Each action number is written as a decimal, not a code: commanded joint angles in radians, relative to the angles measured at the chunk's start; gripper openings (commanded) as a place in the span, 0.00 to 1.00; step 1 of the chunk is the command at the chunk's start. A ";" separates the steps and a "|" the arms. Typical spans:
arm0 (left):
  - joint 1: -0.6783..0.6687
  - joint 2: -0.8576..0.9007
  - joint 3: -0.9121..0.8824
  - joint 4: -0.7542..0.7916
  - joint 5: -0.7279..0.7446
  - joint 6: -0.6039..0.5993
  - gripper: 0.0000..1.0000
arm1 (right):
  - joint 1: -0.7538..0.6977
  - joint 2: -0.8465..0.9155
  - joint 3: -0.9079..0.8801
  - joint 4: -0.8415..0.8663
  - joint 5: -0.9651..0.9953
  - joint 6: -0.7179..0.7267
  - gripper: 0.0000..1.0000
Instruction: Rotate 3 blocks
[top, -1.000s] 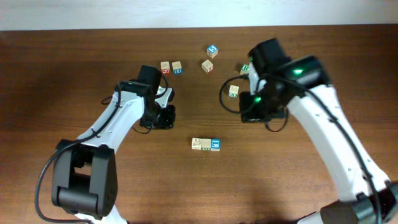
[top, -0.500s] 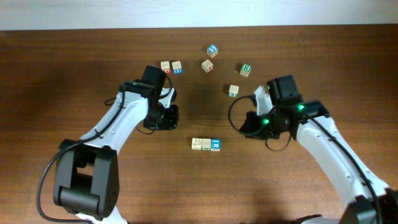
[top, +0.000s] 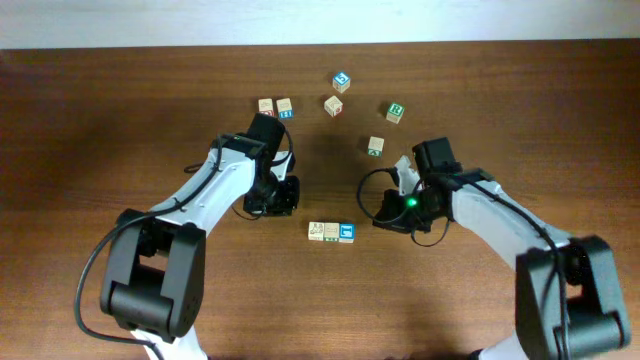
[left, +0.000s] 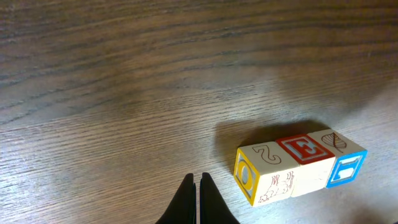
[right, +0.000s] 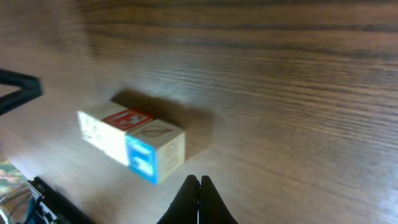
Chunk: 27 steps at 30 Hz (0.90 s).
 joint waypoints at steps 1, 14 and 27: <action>0.002 0.040 0.011 0.005 0.023 -0.034 0.03 | -0.003 0.051 -0.007 0.018 -0.009 -0.001 0.04; -0.018 0.084 0.011 0.000 0.117 0.016 0.00 | 0.075 0.064 -0.008 0.044 0.000 0.053 0.04; -0.031 0.084 0.011 -0.053 0.121 0.058 0.00 | 0.122 0.077 -0.008 0.052 0.044 0.182 0.04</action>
